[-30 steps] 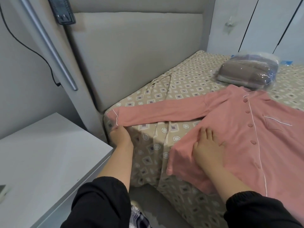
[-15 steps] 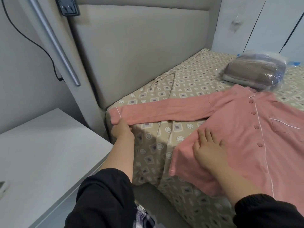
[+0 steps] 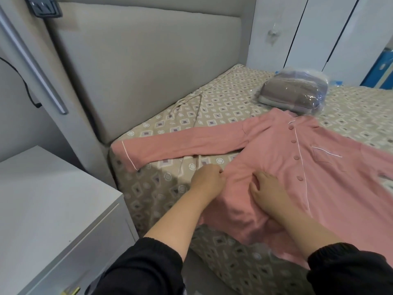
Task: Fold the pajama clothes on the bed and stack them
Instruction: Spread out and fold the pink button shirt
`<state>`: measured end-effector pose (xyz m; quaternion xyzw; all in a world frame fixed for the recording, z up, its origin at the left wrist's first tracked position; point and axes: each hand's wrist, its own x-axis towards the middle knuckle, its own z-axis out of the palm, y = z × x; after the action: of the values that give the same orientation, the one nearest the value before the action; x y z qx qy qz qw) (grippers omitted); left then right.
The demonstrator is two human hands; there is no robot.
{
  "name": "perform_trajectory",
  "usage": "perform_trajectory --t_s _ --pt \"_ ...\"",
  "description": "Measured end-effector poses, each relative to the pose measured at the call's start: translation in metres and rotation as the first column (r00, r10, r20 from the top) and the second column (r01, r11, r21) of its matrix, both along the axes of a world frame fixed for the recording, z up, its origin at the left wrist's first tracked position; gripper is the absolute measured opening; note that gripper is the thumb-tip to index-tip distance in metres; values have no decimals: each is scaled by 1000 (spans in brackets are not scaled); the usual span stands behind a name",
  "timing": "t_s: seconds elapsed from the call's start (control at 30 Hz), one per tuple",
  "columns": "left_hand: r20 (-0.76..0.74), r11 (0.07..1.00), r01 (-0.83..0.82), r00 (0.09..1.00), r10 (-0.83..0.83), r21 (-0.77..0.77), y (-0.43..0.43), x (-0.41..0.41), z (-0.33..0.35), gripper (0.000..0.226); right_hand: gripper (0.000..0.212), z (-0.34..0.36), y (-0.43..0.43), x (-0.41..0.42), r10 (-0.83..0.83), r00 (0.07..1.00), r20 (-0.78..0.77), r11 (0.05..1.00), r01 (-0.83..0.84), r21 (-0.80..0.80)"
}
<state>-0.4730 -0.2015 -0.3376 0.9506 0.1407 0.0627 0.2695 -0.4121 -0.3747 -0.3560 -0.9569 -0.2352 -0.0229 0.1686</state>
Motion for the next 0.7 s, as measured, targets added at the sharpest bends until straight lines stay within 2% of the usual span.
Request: perform_trajectory --t_s 0.07,0.13,0.17,0.23,0.3,0.37,0.47,0.53,0.63,0.7 --pt "23 997 64 998 -65 44 -12 -7 -2 22 34 5 -2 6 -48 999 -7 998 48 39" --pt "68 962 214 971 -228 167 -17 -14 -4 19 51 15 -2 18 -71 996 -45 997 73 36" --pt "89 931 292 944 -317 219 -17 -17 -4 21 60 21 0 24 -52 997 -65 997 55 47" --pt "116 882 411 889 -444 229 -17 -23 -3 25 70 31 1 34 45 994 -102 998 -40 54" --pt "136 867 456 863 -486 201 -22 -26 -3 24 64 33 0 39 139 985 -100 988 -145 -58" --pt "157 899 409 888 -431 158 -29 -24 -1 25 47 26 -5 39 149 988 -48 976 -155 -153" --pt "212 978 206 958 -196 -30 -33 -16 -1 23 36 9 -17 29 44 996 71 999 -44 5" --pt "166 988 70 985 -46 -139 -33 -9 -2 30 33 -3 -24 21 -9 991 137 995 -5 104" --pt "39 986 -17 999 24 -166 -35 -1 -5 36 30 -10 -24 17 -55 988 146 983 28 179" --pt "15 991 -17 1000 19 -130 -38 4 -5 23 29 -12 -22 16 -75 986 151 981 45 191"
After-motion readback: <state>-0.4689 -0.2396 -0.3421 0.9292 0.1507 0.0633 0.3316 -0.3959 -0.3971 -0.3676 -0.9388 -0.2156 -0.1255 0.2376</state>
